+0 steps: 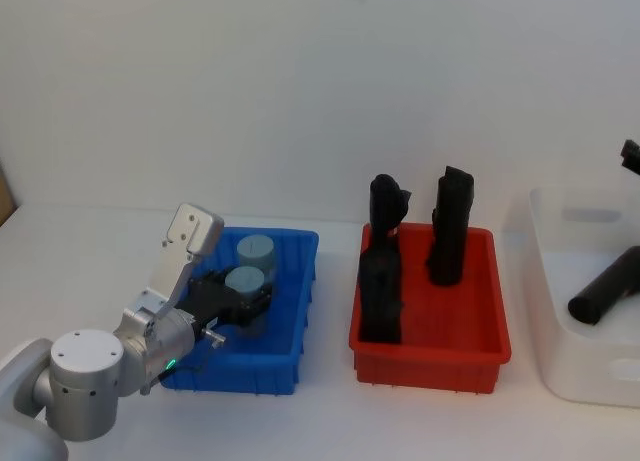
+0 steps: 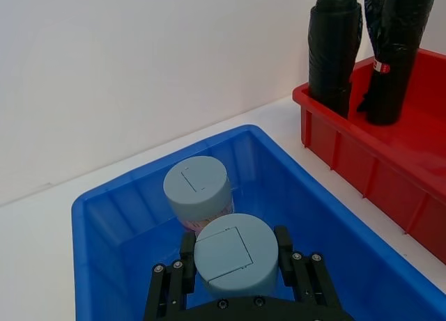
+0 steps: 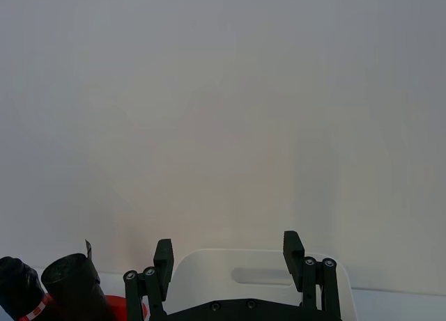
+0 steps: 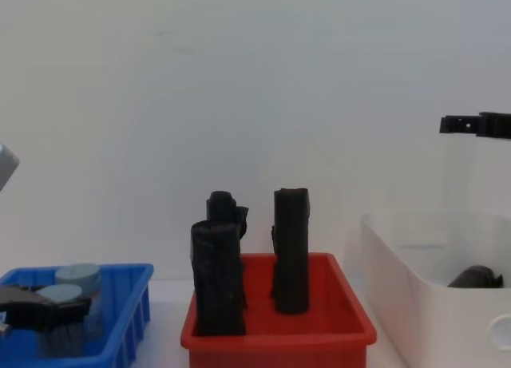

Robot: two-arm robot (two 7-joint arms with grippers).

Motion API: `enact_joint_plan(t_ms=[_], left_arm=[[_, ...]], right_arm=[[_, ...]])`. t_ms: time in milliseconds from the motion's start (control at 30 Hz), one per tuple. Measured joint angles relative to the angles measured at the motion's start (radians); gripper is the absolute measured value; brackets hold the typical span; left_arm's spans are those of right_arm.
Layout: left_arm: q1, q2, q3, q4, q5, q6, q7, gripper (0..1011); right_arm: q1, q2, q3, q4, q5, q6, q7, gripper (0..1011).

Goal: Pick the cotton swabs from the blue box and place them into the white box.

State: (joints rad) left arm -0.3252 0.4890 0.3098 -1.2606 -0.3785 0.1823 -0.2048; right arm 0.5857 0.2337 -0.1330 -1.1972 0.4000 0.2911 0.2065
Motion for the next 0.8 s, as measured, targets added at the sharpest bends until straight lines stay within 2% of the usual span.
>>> enact_joint_plan(t_ms=[233, 800], left_arm=[[0.006, 0.002, 0.000, -0.030, 0.014, -0.003, 0.014, 681], [0.034, 0.021, -0.007, -0.198, 0.086, -0.065, 0.079, 681]], right_arm=[[0.000, 0.000, 0.000, 0.000, 0.000, 0.000, 0.000, 1001], [0.002, 0.000, -0.003, 0.001, -0.007, -0.002, 0.016, 1001]])
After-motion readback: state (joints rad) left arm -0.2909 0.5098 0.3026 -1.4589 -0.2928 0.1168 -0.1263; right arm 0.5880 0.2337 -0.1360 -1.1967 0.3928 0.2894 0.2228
